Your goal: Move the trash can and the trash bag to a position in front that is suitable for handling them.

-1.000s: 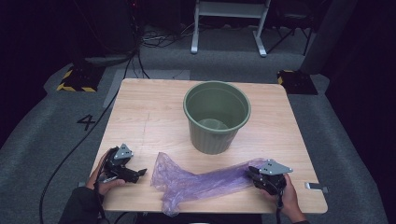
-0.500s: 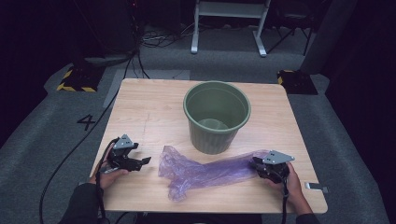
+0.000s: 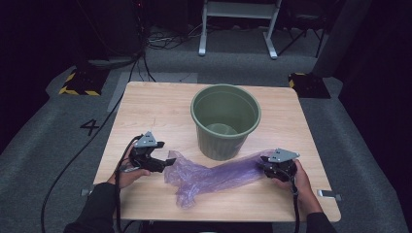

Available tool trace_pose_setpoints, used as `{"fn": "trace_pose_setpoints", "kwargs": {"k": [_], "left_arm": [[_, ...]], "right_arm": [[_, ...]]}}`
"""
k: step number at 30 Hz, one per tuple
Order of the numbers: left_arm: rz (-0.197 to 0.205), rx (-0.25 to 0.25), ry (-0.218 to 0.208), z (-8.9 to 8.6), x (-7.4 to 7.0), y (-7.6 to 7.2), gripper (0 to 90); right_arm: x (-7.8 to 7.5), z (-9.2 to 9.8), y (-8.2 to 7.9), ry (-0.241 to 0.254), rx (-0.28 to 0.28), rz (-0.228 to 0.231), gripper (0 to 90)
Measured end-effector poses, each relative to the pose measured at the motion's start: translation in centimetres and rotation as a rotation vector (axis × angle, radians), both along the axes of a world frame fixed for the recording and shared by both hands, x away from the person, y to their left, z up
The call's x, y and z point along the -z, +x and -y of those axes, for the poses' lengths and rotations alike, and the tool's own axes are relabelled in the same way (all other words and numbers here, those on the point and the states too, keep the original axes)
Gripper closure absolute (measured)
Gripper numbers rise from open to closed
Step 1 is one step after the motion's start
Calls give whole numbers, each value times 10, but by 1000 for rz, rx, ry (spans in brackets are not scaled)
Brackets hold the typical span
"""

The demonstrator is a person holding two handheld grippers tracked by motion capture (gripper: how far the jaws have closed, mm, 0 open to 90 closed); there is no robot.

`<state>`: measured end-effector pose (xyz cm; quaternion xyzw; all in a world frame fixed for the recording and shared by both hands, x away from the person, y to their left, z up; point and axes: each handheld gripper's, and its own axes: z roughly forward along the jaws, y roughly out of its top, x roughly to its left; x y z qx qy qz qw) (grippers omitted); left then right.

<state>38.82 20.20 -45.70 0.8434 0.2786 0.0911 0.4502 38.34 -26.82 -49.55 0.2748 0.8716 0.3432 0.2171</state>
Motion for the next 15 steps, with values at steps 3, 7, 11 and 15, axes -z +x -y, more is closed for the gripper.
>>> {"fn": "trace_pose_setpoints", "kwargs": {"k": [3,7,11,15], "left_arm": [[-2,50,36,14,3,0,177],[-28,128,98,28,12,2,301],[-48,217,126,36,20,-2,430],[-59,261,123,41,24,-6,484]], "right_arm": [[0,0,2,7,2,-1,631],[0,1,6,-5,27,12,619],[0,0,8,-27,77,46,599],[0,-1,13,-28,138,65,536]]}}
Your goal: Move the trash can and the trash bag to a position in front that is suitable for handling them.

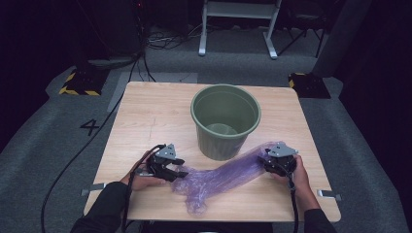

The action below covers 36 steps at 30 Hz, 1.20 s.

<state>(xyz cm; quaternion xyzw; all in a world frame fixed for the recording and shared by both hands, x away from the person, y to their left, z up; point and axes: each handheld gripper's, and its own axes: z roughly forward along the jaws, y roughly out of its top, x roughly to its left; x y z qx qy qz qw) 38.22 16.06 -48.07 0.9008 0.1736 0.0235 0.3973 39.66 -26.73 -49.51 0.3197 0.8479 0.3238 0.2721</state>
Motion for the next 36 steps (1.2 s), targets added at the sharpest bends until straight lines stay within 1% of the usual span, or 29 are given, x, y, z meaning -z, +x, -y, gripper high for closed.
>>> {"fn": "trace_pose_setpoints", "kwargs": {"k": [1,2,3,4,6,7,8,10,11,12,14,15,17,18,19,20,22,23,24,25,26,27,28,29,30,31,33,34,36], "left_arm": [[-2,16,-6,1,1,-1,511],[0,18,-6,2,2,-2,511],[8,18,4,4,3,-4,511],[13,16,11,5,4,-5,514],[5,14,27,9,7,-6,526],[21,11,42,12,9,-7,526],[21,14,46,13,10,-8,526],[26,15,65,18,13,-10,521],[30,12,60,19,14,-11,519],[34,16,65,21,14,-12,515],[39,12,73,22,14,-12,512],[43,7,70,22,14,-13,512],[44,4,70,23,14,-13,515],[45,1,69,23,14,-13,516],[43,-3,65,23,15,-13,517],[42,-4,64,23,15,-13,518],[35,-12,55,22,15,-13,518],[34,-14,50,22,15,-13,518],[37,-15,47,21,16,-13,518],[37,-16,43,21,16,-13,518],[36,-17,40,21,16,-13,518],[39,-16,38,21,17,-13,517],[41,-17,35,21,17,-14,517],[41,-20,34,21,17,-14,517],[41,-23,32,22,17,-14,516],[44,-24,33,22,17,-15,516],[45,-27,27,23,18,-15,516],[43,-25,21,24,18,-15,516],[45,-25,16,26,19,-16,516]], "right_arm": [[0,0,1,1,19,10,525],[0,1,3,10,36,9,499],[-1,1,4,22,50,5,472],[-3,1,6,34,74,14,448],[-5,2,7,50,110,36,418],[-7,3,7,61,130,44,403],[-9,4,8,81,154,59,400],[-11,5,8,87,180,65,391],[-11,5,8,85,202,71,383],[-12,6,7,95,208,74,377],[-15,8,4,127,197,77,374],[-17,9,2,150,174,79,368],[-22,9,-2,152,143,94,327],[-24,9,-5,165,116,94,320],[-27,9,-8,167,97,101,306],[-30,9,-13,153,93,119,284],[-36,10,-20,150,52,130,267],[-39,11,-23,149,45,135,261],[-41,12,-27,155,28,137,262],[-43,14,-30,165,9,124,264],[-44,15,-33,176,-4,108,270],[-44,17,-35,180,3,106,316],[-44,17,-37,167,39,90,395],[-43,17,-37,157,68,75,444],[-42,17,-37,158,89,63,494],[-41,17,-37,174,109,43,547],[-37,15,-38,214,94,-8,631],[-35,13,-39,213,101,-15,661],[-31,9,-37,227,89,-59,686]]}}
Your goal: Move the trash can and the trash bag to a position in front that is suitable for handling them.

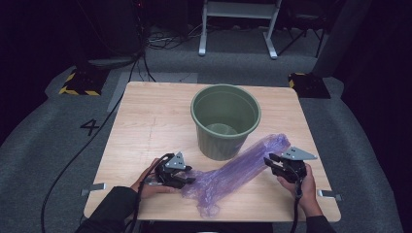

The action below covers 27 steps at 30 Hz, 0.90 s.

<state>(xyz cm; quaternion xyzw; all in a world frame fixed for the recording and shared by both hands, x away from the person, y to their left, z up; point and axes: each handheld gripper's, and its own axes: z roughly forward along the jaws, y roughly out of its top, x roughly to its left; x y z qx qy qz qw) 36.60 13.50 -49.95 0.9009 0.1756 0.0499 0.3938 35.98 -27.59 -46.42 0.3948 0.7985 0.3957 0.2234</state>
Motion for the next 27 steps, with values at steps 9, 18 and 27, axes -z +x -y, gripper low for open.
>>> {"fn": "trace_pose_setpoints", "kwargs": {"k": [9,18,27], "left_arm": [[-4,44,-16,13,1,-5,504],[4,64,-19,27,2,-6,488],[18,54,-16,37,2,-5,466]], "right_arm": [[20,0,33,-10,81,-60,690],[26,2,54,-10,114,-44,552],[22,6,60,-17,200,-3,284]]}}
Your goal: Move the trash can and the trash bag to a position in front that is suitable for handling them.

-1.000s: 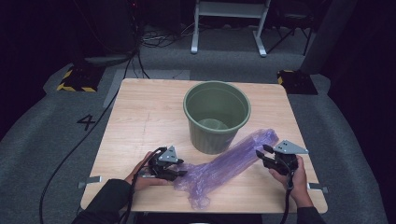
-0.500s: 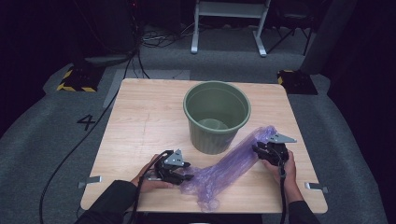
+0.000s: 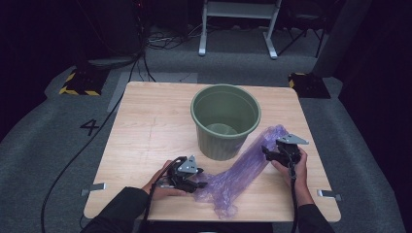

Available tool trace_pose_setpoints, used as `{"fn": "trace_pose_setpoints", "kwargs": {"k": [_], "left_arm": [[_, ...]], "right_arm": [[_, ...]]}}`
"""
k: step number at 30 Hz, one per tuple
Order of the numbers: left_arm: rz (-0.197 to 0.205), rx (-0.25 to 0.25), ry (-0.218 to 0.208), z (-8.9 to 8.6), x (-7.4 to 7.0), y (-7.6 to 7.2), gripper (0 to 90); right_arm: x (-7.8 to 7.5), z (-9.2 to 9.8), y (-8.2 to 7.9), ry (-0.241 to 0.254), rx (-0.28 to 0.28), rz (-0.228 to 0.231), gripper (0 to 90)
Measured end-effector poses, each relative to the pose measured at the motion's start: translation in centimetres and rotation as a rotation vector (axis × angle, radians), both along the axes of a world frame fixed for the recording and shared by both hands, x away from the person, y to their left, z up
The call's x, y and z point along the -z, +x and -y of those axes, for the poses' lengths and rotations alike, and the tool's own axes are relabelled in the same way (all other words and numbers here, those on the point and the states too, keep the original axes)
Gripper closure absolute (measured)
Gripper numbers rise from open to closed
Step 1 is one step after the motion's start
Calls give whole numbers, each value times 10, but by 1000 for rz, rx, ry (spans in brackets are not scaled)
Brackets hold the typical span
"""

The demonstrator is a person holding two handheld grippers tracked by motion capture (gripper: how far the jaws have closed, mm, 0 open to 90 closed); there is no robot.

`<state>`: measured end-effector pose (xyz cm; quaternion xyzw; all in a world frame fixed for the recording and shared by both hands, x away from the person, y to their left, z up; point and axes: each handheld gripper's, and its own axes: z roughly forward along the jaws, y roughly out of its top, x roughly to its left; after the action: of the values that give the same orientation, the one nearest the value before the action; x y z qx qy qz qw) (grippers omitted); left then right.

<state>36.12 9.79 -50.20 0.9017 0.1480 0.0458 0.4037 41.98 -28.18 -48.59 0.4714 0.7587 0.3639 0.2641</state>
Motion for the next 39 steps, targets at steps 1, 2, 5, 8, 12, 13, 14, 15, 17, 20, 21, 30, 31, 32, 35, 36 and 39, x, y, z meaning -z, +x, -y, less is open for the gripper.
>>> {"fn": "trace_pose_setpoints", "kwargs": {"k": [1,2,5,8,12,13,14,15,17,20,21,30,31,32,35,36,39], "left_arm": [[1,2,-2,2,0,0,465],[3,5,2,3,0,0,462],[-2,8,-4,8,0,-1,447],[-3,7,-7,10,1,0,432],[10,4,8,14,1,0,395],[22,-2,22,15,1,0,366],[27,-13,30,17,1,0,327],[21,-22,40,17,1,1,276],[9,-39,28,19,1,2,227],[13,-42,46,20,1,4,191],[16,-41,48,21,1,4,189],[114,-69,48,14,-14,-2,166],[119,-75,27,10,-19,-3,166],[122,-71,13,6,-24,-3,166],[135,-97,-35,-9,-36,-5,165],[130,-105,-49,-14,-39,-6,164],[123,-123,-61,-32,-43,-8,164]], "right_arm": [[-3,1,-1,13,16,2,278],[-6,1,-3,22,34,6,264],[-8,4,-5,19,65,-7,187],[-2,7,0,50,91,-56,154],[9,9,13,70,112,-124,182],[10,9,15,81,118,-126,231],[12,10,17,102,111,-130,276],[13,12,19,120,106,-129,303],[14,14,22,125,123,-116,418],[15,16,24,123,112,-100,513],[15,17,24,128,107,-97,560],[16,20,26,119,71,-89,799],[16,20,25,114,76,-85,812],[16,22,25,110,73,-79,819],[13,25,23,98,78,-51,842],[12,26,22,96,75,-41,843],[9,31,20,99,76,-16,857]]}}
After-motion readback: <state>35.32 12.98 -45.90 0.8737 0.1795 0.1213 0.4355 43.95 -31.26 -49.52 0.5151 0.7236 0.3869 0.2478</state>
